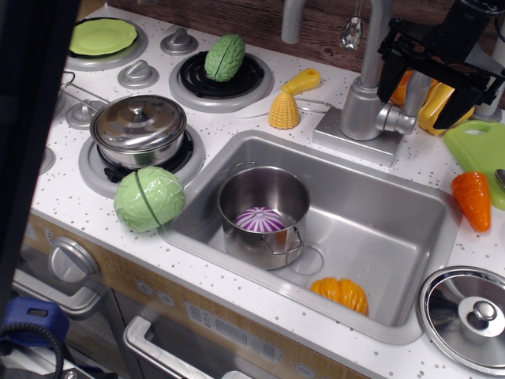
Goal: Turn lever vertical to front
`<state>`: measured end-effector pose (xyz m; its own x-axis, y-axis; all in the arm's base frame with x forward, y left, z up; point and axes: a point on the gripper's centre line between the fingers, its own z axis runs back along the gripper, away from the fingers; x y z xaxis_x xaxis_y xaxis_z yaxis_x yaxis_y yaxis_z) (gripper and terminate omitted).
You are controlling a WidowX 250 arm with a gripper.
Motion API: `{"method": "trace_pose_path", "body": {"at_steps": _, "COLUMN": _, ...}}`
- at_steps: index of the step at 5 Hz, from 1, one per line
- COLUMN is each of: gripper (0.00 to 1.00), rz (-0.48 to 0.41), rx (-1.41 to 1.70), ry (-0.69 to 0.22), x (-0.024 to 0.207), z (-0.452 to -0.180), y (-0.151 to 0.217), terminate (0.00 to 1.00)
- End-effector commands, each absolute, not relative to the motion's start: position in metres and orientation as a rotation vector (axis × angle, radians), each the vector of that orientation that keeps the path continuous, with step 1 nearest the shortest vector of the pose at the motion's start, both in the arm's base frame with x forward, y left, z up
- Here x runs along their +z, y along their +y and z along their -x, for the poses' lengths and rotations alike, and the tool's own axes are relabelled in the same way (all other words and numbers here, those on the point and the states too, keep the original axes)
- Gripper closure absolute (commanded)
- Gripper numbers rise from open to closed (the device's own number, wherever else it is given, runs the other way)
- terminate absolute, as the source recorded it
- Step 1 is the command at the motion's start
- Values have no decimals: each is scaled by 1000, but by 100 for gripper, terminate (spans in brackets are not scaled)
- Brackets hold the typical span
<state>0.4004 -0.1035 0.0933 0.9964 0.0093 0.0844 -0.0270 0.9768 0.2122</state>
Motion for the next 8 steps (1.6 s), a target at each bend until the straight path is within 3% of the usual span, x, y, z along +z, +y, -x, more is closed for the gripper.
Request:
{"method": "trace_pose_path", "body": {"at_steps": 1, "gripper": 0, "rz": -215, "rx": 18, "ry": -83, "x": 93, "z": -400, "y": -103, "terminate": 0}}
{"method": "trace_pose_path", "body": {"at_steps": 5, "gripper": 0, "rz": -238, "rx": -45, "ry": -360, "x": 129, "z": -436, "y": -100, "terminate": 0}}
{"method": "trace_pose_path", "body": {"at_steps": 8, "gripper": 0, "rz": -245, "rx": -54, "ry": -424, "x": 127, "z": -459, "y": -91, "terminate": 0}}
